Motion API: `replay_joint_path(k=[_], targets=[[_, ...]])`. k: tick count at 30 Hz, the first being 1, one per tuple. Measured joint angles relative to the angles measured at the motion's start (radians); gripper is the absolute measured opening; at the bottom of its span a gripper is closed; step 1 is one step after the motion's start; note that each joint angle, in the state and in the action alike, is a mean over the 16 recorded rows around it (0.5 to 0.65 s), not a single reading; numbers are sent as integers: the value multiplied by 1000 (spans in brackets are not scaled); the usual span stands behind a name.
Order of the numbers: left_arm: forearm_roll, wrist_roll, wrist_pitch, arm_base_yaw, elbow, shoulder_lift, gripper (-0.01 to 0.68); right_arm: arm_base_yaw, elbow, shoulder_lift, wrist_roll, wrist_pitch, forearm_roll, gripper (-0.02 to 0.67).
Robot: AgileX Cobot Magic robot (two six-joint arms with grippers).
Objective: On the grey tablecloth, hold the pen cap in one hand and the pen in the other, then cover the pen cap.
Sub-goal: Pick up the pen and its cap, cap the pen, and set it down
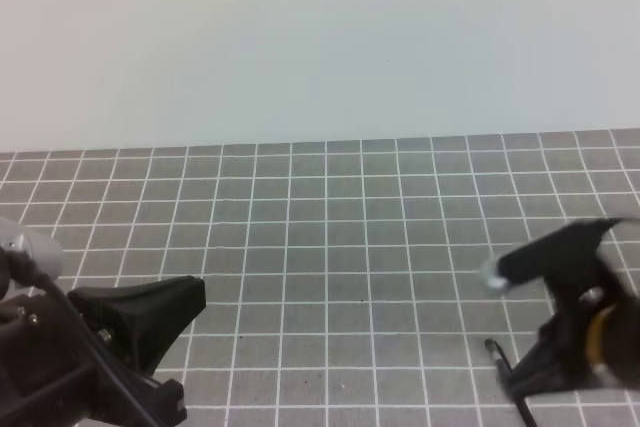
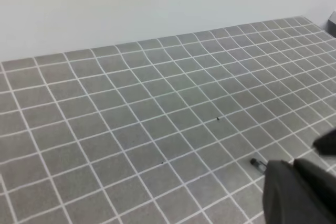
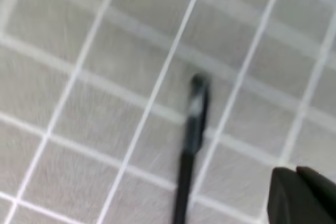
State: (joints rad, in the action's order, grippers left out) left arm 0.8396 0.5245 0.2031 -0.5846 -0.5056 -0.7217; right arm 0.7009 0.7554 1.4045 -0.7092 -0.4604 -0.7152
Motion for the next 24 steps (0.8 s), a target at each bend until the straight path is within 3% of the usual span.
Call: replay_joint_path(k=[7, 24], targets=[[-1, 19, 6, 0, 0, 0, -2, 0, -19, -287, 0, 2, -91, 11], [-1, 32, 6, 0, 0, 0, -3, 0, -344, -1000, 0, 35, -202, 8]])
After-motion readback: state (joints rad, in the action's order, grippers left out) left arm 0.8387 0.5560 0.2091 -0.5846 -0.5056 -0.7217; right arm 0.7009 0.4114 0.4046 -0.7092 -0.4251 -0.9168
